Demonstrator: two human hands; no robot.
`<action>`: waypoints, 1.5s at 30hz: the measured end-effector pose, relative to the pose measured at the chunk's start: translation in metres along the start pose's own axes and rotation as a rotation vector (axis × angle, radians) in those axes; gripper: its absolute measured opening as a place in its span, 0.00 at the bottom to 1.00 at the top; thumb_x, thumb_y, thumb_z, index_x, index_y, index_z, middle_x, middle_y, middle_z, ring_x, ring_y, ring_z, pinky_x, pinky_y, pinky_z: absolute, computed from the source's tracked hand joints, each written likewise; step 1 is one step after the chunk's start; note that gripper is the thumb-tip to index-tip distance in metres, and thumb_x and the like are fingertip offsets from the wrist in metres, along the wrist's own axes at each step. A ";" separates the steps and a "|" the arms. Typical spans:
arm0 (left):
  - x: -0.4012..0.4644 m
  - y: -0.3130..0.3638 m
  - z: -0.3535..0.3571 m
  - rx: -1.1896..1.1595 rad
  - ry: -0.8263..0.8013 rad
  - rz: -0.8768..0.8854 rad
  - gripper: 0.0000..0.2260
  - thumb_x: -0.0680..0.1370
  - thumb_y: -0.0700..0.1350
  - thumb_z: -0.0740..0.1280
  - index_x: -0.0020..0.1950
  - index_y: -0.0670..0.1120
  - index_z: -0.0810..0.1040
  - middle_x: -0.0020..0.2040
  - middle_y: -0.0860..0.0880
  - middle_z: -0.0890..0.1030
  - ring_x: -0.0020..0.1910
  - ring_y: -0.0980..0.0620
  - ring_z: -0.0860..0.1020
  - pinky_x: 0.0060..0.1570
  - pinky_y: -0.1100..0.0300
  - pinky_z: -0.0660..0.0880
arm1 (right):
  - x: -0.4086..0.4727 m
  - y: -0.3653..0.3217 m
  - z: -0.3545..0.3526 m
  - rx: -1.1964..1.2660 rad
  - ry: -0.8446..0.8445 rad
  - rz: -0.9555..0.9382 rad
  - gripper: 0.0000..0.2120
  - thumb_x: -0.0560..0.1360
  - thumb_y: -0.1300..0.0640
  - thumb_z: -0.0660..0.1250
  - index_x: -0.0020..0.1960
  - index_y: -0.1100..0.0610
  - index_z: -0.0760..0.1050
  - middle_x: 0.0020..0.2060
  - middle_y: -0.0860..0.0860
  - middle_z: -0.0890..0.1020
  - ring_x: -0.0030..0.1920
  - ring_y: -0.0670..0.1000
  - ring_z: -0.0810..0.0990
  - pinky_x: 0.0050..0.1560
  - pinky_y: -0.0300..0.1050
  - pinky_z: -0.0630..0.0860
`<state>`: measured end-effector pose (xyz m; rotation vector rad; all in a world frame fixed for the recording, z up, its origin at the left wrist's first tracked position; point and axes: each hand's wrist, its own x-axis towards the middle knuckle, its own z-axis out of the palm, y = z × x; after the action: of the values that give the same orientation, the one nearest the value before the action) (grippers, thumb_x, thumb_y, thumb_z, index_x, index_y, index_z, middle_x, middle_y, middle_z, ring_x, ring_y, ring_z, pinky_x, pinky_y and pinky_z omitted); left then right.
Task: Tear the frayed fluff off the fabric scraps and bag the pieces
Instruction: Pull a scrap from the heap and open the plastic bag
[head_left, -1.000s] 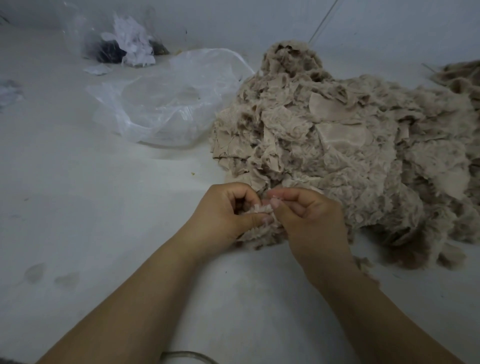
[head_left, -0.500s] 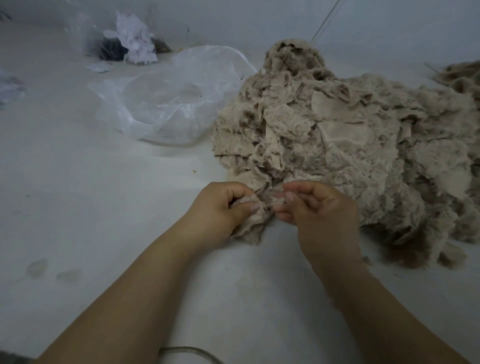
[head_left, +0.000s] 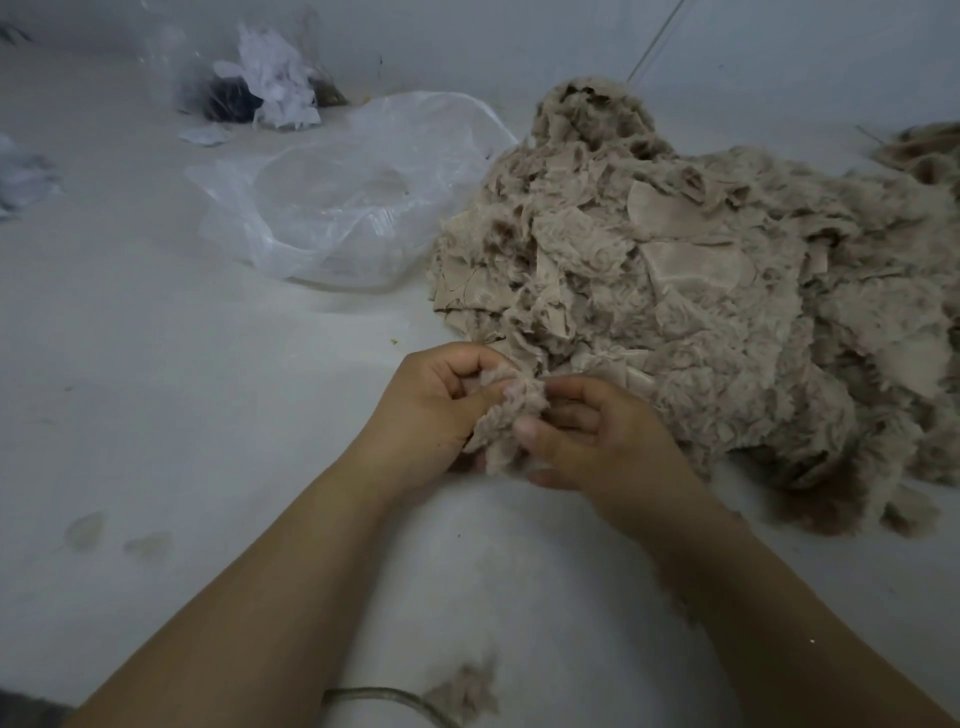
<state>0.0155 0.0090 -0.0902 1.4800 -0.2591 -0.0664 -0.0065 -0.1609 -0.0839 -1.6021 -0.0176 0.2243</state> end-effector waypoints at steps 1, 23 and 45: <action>-0.001 0.000 0.000 -0.010 -0.016 -0.021 0.04 0.75 0.39 0.71 0.41 0.45 0.82 0.35 0.45 0.84 0.29 0.51 0.79 0.28 0.61 0.76 | -0.001 0.002 0.004 -0.015 -0.029 -0.027 0.20 0.67 0.56 0.77 0.57 0.52 0.75 0.46 0.49 0.86 0.46 0.47 0.86 0.41 0.42 0.82; 0.001 -0.010 0.009 0.242 0.073 0.084 0.16 0.74 0.50 0.71 0.32 0.42 0.72 0.23 0.48 0.71 0.22 0.55 0.67 0.22 0.65 0.63 | 0.001 0.014 0.005 -0.391 0.245 -0.240 0.07 0.74 0.62 0.71 0.38 0.63 0.82 0.33 0.67 0.80 0.31 0.53 0.76 0.32 0.58 0.76; 0.005 -0.008 0.013 0.123 0.170 -0.093 0.18 0.82 0.45 0.64 0.33 0.40 0.75 0.22 0.43 0.73 0.17 0.52 0.66 0.19 0.67 0.62 | -0.002 0.001 0.000 0.258 0.144 0.084 0.13 0.77 0.63 0.67 0.37 0.59 0.85 0.37 0.60 0.86 0.34 0.53 0.85 0.33 0.41 0.80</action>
<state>0.0184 -0.0050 -0.0967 1.6092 -0.0574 0.0005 -0.0083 -0.1611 -0.0849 -1.3593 0.1835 0.1689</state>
